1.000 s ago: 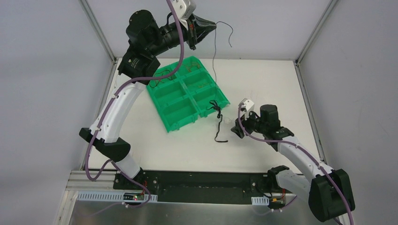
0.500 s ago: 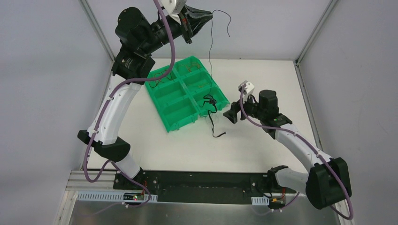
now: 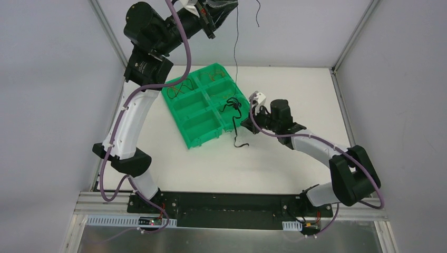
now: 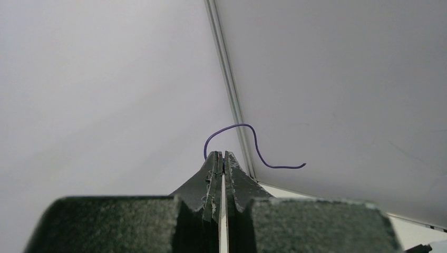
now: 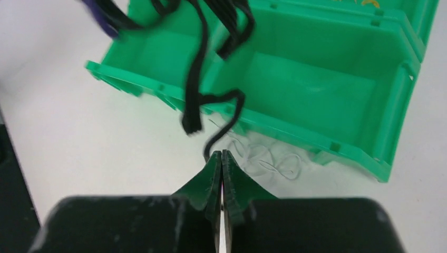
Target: Untangle the cables
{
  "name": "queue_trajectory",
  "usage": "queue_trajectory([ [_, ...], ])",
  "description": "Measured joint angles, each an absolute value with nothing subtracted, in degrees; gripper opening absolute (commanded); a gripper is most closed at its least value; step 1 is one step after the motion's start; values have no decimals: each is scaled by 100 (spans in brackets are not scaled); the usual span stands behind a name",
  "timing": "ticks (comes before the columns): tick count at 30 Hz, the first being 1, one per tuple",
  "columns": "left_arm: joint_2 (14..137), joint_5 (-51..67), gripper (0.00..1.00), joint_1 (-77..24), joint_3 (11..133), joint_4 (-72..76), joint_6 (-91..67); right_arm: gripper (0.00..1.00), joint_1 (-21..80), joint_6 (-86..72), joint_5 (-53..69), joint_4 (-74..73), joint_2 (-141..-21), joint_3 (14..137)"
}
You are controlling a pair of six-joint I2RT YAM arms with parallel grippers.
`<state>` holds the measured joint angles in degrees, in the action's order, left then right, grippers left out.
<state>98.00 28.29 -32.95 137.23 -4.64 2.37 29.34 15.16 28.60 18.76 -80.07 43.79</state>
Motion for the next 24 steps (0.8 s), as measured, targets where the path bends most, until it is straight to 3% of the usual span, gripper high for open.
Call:
queue_trajectory([
  [5, 9830, 2515, 0, -3295, 13957, -414, 344, 0, 2794, 1671, 2648, 1876, -8237, 4292],
  [6, 9830, 2412, 0, -3295, 13987, -357, 377, 12, 2735, 1717, 2639, 1865, -8232, 4283],
  [8, 9830, 2268, 0, -3295, 14035, -274, 429, 76, 2598, 1780, 2661, 1776, -8213, 4281],
  [9, 9828, 2241, 0, -3295, 14040, -235, 449, 97, 2534, 1793, 2703, 1684, -8193, 4281],
  [17, 9815, 2239, 0, -3295, 13928, -145, 519, 99, 2655, 1516, 2917, 1981, -7896, 4399],
  [24, 9815, 2239, 0, -3301, 13924, -99, 523, 98, 3197, 1100, 2759, 2908, -8484, 5070],
])
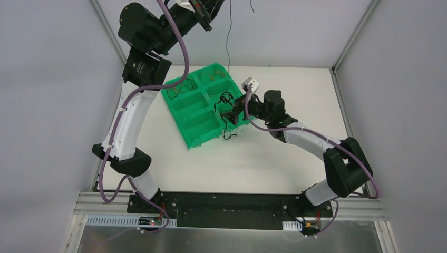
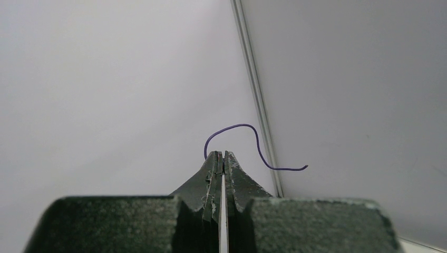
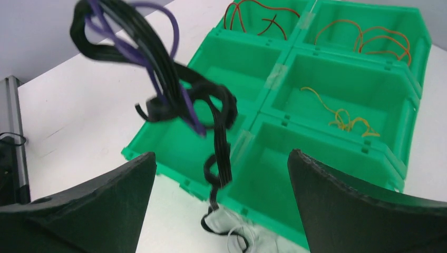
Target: Untangle the cables
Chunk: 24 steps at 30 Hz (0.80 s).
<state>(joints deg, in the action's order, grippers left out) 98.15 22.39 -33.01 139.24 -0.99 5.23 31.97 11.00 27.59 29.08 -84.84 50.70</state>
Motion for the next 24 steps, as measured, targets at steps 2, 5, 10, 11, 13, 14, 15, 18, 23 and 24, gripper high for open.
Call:
queue_trajectory([
  [2, 9815, 2237, 0, -3306, 13924, -97, 534, 78, 3354, 1057, 2606, 3188, -8722, 5186],
  [5, 9815, 2231, 0, -3308, 13924, -93, 556, 16, 3516, 1068, 2412, 3430, -9004, 5236],
  [10, 9815, 2010, 0, -3336, 13924, -73, 733, 0, 3465, 1238, 2078, 3288, -9107, 5225],
  [11, 9815, 1883, 0, -3343, 13924, -49, 814, 0, 3415, 1293, 2073, 3190, -9043, 5186],
  [13, 9815, 1590, 0, -3345, 13924, 38, 1007, 0, 3214, 1483, 2117, 2812, -8702, 4932],
  [14, 9815, 1433, 0, -3345, 13924, 115, 1087, 0, 3070, 1621, 2165, 2569, -8440, 4751],
  [15, 9815, 1199, 0, -3343, 13924, 224, 1221, 0, 2919, 1774, 2206, 2327, -8162, 4567],
  [18, 9826, 755, 0, -3343, 13941, 443, 1566, 0, 2423, 2333, 2379, 1507, -7310, 4136],
  [23, 10038, 519, 0, -3380, 14136, 580, 2032, 0, 1704, 3435, 2652, 172, -6322, 3931],
  [24, 10101, 519, 0, -3382, 14167, 580, 2093, 0, 1590, 3634, 2681, -51, -6239, 3907],
])
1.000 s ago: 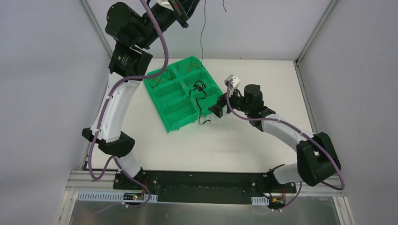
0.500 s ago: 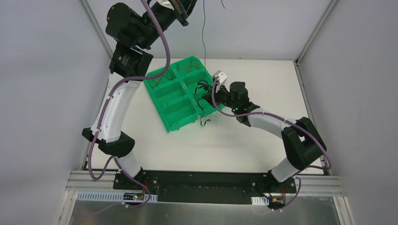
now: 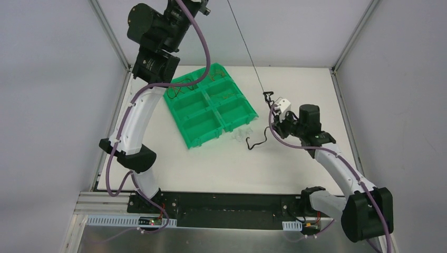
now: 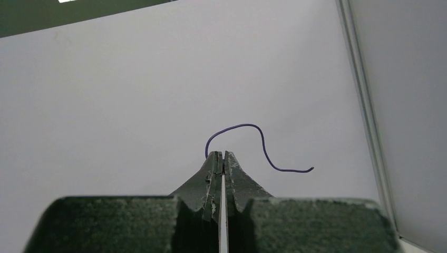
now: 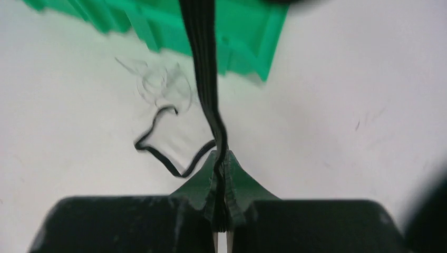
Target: Untangle the cables
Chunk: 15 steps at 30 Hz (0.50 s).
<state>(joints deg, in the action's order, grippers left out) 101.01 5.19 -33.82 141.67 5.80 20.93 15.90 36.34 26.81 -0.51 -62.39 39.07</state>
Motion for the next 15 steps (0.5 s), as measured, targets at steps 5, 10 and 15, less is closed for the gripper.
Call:
queue_trajectory([
  [5, 10283, 176, 0, -3358, 14219, 869, 2399, 0, 932, 4482, 2611, -1358, -6407, 3686],
  [10, 10274, -95, 0, -3242, 14394, 1236, 2523, 0, 338, 5050, 2477, -2394, -7065, 3616],
  [15, 10158, -207, 0, -3109, 14309, 1382, 2521, 0, 99, 5266, 2499, -2790, -7244, 3695],
])
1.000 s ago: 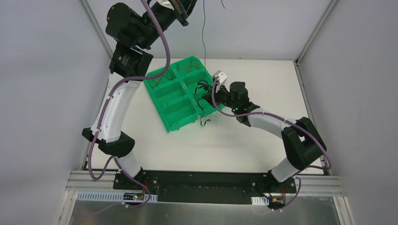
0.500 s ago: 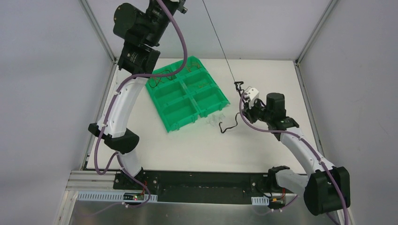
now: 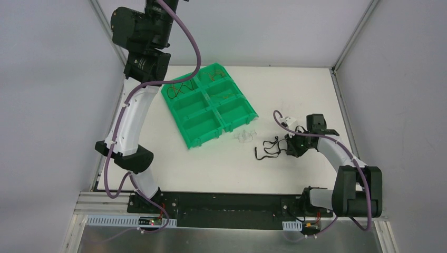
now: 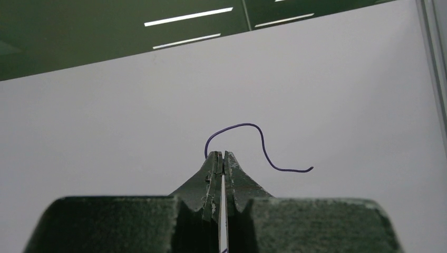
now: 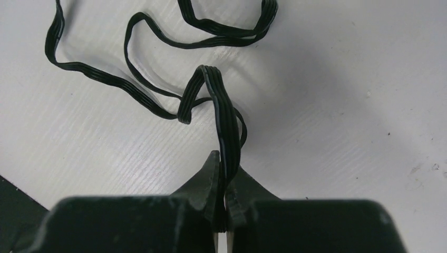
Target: Untangle the cables
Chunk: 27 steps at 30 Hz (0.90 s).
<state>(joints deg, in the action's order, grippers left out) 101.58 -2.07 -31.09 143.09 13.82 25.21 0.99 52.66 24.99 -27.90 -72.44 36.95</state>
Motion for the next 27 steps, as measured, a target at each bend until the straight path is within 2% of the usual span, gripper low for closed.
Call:
queue_trajectory([
  [13, 9083, -397, 0, -2460, 11587, 1306, 2314, 0, 95, 5172, 2849, -3197, -7341, 4383],
  [27, 9102, -14, 0, -1839, 10958, 473, 1107, 0, 95, 4906, 2978, -3295, -7382, 4530],
])
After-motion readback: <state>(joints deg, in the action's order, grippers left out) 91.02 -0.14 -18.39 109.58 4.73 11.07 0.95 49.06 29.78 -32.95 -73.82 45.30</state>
